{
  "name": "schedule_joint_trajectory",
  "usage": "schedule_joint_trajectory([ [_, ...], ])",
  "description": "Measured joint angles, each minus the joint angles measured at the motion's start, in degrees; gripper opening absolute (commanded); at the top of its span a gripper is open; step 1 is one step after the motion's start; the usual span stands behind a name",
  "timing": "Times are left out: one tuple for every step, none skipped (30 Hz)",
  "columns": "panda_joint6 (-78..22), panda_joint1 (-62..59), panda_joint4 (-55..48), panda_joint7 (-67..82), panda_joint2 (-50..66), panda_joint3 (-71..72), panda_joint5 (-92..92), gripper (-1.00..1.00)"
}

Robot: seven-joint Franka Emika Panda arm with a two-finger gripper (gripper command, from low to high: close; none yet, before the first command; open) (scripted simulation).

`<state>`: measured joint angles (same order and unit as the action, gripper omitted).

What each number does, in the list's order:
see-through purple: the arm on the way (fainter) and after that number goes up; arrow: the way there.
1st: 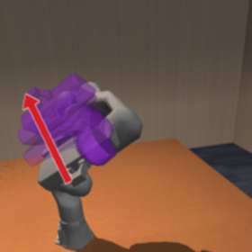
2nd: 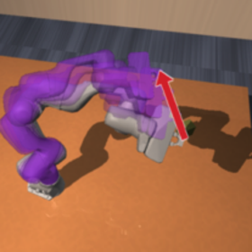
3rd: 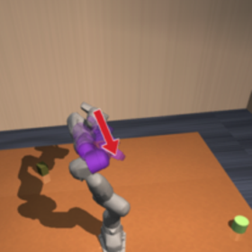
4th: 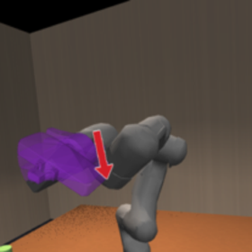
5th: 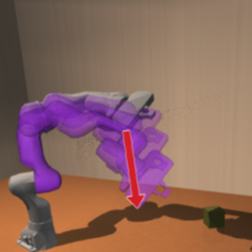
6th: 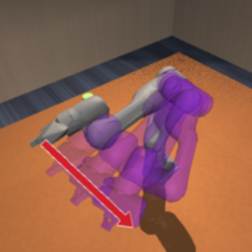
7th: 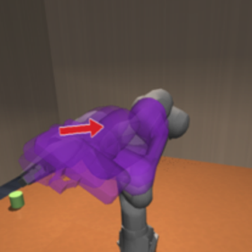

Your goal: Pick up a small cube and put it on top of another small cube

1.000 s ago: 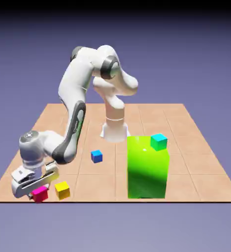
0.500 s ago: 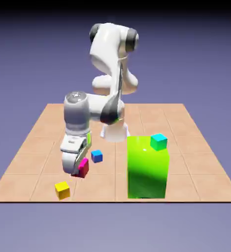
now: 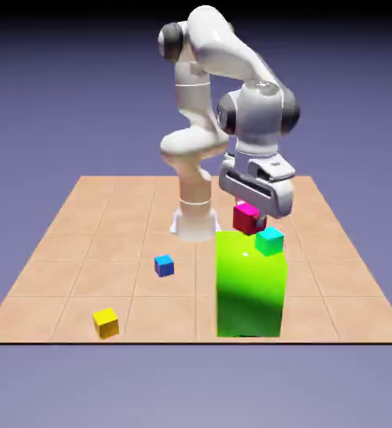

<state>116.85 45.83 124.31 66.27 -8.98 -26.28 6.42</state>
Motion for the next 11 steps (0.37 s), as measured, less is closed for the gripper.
schedule_joint_trajectory([
  [-0.9, 2.1, 0.5, 1.0, -1.5, -0.2, 0.7, -1.00],
  [-1.7, 4.2, 1.0, 1.9, -3.0, -0.5, 1.5, -1.00],
  [-1.9, 4.6, 1.1, 2.1, -3.3, -0.5, 1.6, -1.00],
  [-1.9, 4.6, 1.1, 2.1, -3.3, -0.5, 1.6, -1.00],
  [0.6, 4.5, 2.6, 2.4, -2.3, -0.8, 1.3, -1.00],
  [3.1, 4.4, 4.1, 2.7, -1.2, -1.0, 1.0, -1.00],
  [5.6, 4.4, 5.7, 2.9, -0.2, -1.3, 0.7, -1.00],
  [8.1, 4.3, 7.2, 3.2, 0.8, -1.5, 0.3, -1.00],
  [8.7, 4.3, 7.6, 3.3, 1.1, -1.6, 0.3, 1.00],
  [8.8, 4.3, 7.6, 3.3, 1.1, -1.6, 0.2, 1.00],
  [8.8, 4.3, 7.6, 3.3, 1.1, -1.6, 0.2, 1.00],
])
